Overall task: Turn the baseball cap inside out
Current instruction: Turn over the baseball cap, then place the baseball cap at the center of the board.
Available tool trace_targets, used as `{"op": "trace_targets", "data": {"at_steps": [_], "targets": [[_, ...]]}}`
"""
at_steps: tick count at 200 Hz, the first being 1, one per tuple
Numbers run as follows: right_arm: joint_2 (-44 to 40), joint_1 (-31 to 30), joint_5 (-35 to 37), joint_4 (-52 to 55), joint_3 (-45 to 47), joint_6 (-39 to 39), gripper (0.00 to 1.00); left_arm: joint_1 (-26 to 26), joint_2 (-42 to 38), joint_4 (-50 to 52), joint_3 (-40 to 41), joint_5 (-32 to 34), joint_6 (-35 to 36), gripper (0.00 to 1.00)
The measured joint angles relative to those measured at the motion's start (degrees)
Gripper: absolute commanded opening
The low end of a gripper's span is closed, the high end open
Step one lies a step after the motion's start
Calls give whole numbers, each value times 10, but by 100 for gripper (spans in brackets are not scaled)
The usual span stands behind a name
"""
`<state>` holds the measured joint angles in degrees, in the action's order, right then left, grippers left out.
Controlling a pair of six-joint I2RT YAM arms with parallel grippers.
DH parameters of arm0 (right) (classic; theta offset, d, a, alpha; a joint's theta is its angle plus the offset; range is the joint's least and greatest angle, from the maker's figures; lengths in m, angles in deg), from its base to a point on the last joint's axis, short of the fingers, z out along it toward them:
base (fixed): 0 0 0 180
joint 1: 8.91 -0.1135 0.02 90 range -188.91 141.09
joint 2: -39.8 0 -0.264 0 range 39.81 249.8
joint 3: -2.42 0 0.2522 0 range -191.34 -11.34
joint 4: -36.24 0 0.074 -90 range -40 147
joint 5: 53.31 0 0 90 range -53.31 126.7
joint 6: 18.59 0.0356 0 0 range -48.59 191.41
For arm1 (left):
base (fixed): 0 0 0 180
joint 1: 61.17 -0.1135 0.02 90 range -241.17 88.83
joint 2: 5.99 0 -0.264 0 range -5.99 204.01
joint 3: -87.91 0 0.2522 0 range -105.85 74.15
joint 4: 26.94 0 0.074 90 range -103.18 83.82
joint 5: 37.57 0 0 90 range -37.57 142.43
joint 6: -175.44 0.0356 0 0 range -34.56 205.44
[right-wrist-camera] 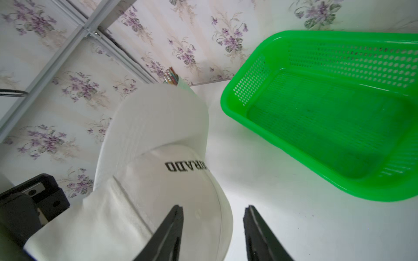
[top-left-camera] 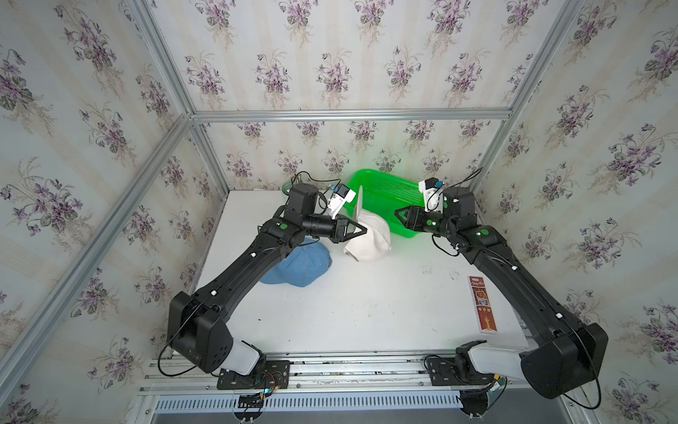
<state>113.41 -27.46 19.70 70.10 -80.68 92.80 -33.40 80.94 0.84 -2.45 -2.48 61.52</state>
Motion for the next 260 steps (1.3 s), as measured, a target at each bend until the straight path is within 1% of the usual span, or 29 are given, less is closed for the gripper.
{"op": "trace_targets", "data": {"at_steps": [15,34,56,68,83,95,119,137,175,260], "targets": [[-7,1,31,12,-2,-2,48,10,20,3,0,18,-24,2],[-13,2,60,24,-12,-4,48,29,45,3,-18,34,-39,2],[-17,13,78,35,-23,-6,49,54,71,3,-53,43,-53,3],[-20,22,86,39,-24,-6,49,70,82,-1,-67,45,-63,6],[-25,35,88,45,-24,-6,49,94,93,-30,-67,45,-84,7],[-29,43,90,46,-24,-6,49,115,104,-75,-53,40,-115,7],[-31,46,91,47,-26,-5,49,151,141,-130,-43,37,-161,7],[-30,47,88,51,-33,-5,49,171,164,-138,-55,38,-169,8],[-29,48,88,52,-41,-5,49,195,199,-135,-106,51,-169,9],[-41,71,98,68,-60,-4,51,233,279,-125,-201,56,-182,12]]}}
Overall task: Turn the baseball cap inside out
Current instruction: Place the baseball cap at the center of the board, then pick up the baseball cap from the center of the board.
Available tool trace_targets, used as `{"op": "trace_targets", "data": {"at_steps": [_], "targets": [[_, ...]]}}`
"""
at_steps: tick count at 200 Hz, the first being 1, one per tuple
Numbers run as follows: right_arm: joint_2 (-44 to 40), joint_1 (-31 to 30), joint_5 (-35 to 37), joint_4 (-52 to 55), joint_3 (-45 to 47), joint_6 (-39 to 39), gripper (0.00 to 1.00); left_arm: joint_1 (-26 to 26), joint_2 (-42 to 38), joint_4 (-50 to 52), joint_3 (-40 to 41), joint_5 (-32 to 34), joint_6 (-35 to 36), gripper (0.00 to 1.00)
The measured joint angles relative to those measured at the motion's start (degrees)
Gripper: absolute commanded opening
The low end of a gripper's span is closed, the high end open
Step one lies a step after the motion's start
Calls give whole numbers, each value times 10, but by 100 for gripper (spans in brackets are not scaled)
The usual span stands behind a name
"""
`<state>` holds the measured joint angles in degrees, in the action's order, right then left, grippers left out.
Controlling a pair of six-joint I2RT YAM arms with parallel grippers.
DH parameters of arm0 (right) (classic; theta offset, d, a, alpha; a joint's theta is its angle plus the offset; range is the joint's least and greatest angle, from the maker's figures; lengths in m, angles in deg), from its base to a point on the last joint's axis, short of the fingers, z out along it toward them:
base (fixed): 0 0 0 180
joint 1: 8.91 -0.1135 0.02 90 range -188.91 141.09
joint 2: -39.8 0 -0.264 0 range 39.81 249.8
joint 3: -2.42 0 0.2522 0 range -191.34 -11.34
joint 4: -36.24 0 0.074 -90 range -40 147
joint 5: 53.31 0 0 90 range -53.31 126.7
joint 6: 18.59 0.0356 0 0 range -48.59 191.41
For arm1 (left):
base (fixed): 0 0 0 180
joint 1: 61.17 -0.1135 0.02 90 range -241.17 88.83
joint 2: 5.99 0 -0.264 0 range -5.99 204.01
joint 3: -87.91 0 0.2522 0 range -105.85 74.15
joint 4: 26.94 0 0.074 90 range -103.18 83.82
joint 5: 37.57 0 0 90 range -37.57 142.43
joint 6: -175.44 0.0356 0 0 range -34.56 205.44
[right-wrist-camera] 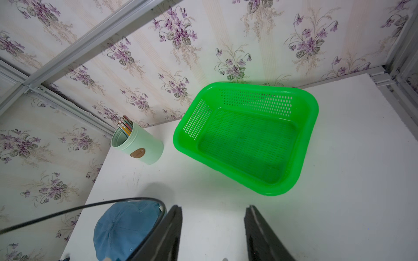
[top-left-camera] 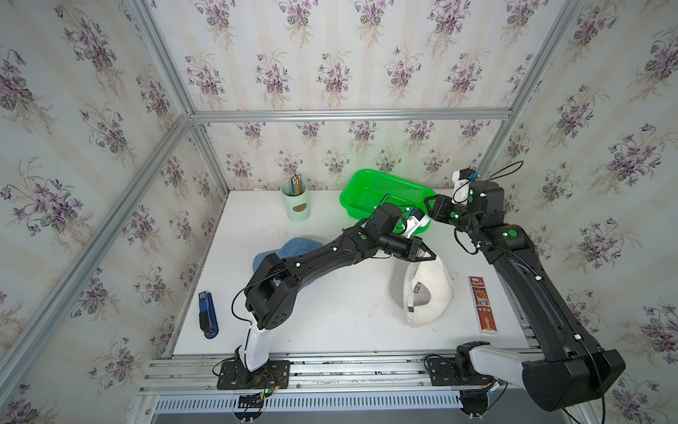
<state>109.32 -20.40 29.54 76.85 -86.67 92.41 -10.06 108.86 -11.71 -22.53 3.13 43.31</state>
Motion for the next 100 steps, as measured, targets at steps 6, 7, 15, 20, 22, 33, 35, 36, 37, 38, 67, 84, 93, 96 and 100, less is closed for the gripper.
{"op": "trace_targets", "data": {"at_steps": [6,7,15,20,22,33,35,36,37,38,67,84,93,96,100], "targets": [[-2,3,0,2,-2,0,51,2,3,-3,-1,-2,-2,13],[-2,3,0,2,-2,0,51,2,4,-4,-1,-2,-3,13],[-4,4,0,2,-3,0,50,2,7,-4,0,-2,-6,14],[-4,6,0,3,-4,0,50,2,8,-4,0,-2,-8,15],[-4,6,0,3,-4,0,51,2,9,-4,0,-2,-9,15],[-2,6,-1,4,-4,0,50,2,3,-24,19,-1,-9,17],[-2,7,-2,4,-4,0,50,2,1,-25,24,-2,-9,18],[-1,7,-3,4,-4,0,50,1,-1,-26,28,-2,-9,18],[-1,7,-3,3,-4,0,50,1,-2,-27,30,-2,-10,18],[0,7,-4,3,-4,0,50,1,-3,-27,32,-2,-10,18],[10,7,-25,1,-1,3,50,-14,-45,-66,122,-2,-21,27],[15,6,-34,-3,0,5,50,-32,-76,-99,189,1,-33,27],[17,5,-38,-6,3,6,50,-43,-93,-115,223,3,-35,27],[18,5,-40,-7,3,8,50,-48,-99,-120,235,4,-36,27],[18,4,-42,-9,4,11,50,-52,-105,-123,247,5,-39,28]]}}
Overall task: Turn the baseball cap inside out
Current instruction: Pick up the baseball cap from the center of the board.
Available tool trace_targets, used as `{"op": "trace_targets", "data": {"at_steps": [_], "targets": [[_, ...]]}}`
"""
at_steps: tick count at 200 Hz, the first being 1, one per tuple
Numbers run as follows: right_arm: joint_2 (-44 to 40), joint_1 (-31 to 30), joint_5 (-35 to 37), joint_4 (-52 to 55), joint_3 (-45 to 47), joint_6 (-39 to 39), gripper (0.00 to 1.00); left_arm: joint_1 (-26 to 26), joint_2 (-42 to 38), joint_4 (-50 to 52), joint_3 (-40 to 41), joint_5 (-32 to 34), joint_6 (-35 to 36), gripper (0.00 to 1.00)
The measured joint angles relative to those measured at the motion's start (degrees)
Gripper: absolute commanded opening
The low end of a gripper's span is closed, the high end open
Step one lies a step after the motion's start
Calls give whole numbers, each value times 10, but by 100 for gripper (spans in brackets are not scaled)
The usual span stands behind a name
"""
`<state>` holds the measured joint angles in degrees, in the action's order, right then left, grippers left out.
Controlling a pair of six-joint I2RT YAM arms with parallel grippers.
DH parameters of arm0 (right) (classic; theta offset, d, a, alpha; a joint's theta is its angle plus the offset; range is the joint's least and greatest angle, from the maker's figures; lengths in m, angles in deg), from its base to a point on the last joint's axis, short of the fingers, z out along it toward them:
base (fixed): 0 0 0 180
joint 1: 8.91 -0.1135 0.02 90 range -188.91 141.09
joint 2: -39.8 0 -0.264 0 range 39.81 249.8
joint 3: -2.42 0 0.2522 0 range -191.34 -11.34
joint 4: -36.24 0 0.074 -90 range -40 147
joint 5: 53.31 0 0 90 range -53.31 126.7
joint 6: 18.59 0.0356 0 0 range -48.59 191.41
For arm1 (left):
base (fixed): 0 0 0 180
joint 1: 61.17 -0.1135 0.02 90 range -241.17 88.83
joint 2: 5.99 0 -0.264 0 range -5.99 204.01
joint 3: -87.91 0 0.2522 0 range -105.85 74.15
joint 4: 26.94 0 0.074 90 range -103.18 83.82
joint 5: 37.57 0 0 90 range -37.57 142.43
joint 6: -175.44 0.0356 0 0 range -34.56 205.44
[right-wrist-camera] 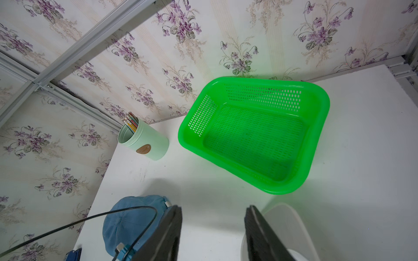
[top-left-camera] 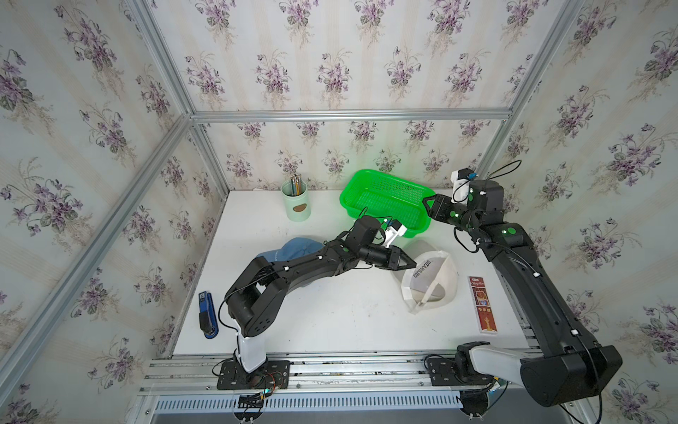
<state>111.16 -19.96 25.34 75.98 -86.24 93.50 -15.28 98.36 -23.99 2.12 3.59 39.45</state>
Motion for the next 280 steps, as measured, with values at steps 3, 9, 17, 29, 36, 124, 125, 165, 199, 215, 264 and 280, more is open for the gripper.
{"op": "trace_targets", "data": {"at_steps": [3,9,17,29,36,124,125,165,199,215,264,280], "targets": [[1,-1,0,-1,1,1,50,-4,-5,-2,9,1,-2,29],[3,-2,-1,-3,2,1,50,-11,-14,-6,23,3,-4,30],[4,-5,-3,-5,4,1,50,-19,-26,-4,33,7,-4,33],[4,-9,-4,-4,8,0,50,-23,-40,19,31,20,14,41],[6,-10,-2,-2,8,0,50,-23,-48,47,20,32,32,44],[37,-53,92,129,-5,-70,52,-28,-91,412,-88,307,242,99],[38,-54,92,130,-5,-71,52,-28,-92,414,-88,309,244,99],[86,-161,133,192,-35,-102,53,-52,-146,508,-103,424,291,99],[137,-251,199,237,-66,-115,54,-122,-225,553,-65,478,295,99],[166,-286,229,255,-71,-113,53,-139,-261,570,-54,492,295,99],[254,-345,333,284,-59,-75,53,-151,-295,590,-51,519,294,99],[276,-350,362,285,-58,-65,53,-152,-299,590,-44,520,292,99]]}}
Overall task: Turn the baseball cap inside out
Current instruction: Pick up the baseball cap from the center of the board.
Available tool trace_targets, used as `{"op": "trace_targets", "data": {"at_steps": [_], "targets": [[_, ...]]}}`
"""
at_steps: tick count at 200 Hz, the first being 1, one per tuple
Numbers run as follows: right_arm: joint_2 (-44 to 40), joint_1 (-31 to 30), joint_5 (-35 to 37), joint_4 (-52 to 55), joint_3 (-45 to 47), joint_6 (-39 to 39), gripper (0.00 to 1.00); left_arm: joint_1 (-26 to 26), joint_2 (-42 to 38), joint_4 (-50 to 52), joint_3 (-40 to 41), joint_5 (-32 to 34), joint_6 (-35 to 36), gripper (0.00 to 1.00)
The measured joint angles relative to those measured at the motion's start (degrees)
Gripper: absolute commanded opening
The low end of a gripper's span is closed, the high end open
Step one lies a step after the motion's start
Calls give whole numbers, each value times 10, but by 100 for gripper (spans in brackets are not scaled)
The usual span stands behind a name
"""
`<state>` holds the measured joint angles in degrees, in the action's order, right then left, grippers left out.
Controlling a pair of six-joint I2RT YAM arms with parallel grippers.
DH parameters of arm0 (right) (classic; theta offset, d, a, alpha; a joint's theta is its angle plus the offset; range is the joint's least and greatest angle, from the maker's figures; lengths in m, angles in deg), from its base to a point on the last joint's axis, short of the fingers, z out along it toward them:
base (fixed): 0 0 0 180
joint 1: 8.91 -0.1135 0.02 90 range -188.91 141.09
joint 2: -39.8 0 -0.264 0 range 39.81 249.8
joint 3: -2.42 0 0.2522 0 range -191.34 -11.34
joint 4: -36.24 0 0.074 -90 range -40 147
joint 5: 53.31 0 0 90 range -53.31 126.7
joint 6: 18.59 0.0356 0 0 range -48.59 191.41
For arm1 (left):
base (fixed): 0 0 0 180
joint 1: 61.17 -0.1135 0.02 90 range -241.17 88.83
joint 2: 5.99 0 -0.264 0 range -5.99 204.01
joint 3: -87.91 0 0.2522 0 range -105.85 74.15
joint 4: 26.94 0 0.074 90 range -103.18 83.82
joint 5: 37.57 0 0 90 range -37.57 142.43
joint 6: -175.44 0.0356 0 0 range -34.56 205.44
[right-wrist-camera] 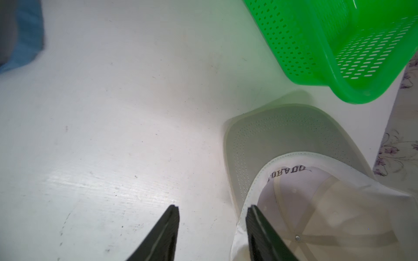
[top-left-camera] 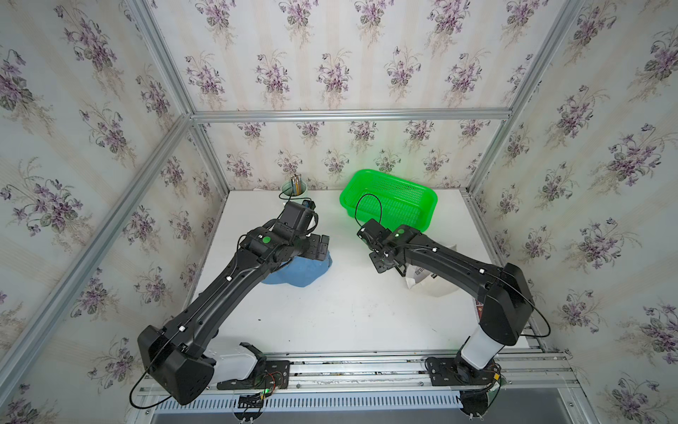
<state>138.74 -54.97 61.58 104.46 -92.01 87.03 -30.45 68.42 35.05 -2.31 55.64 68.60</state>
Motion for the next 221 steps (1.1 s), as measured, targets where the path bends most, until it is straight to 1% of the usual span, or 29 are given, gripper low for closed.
{"op": "trace_targets", "data": {"at_steps": [36,108,136,194,221], "targets": [[46,-8,44,0,13,15,53,-3,-14,0,8,0,-1,99],[96,-9,97,15,43,30,54,-14,-30,-1,14,-1,-1,99],[112,-9,101,19,52,30,54,-16,-33,-2,18,-7,-1,99],[114,-8,97,8,63,25,54,-22,-41,-7,18,-12,-1,99],[126,-3,99,6,77,24,53,-22,-41,-9,18,-18,-1,99]]}}
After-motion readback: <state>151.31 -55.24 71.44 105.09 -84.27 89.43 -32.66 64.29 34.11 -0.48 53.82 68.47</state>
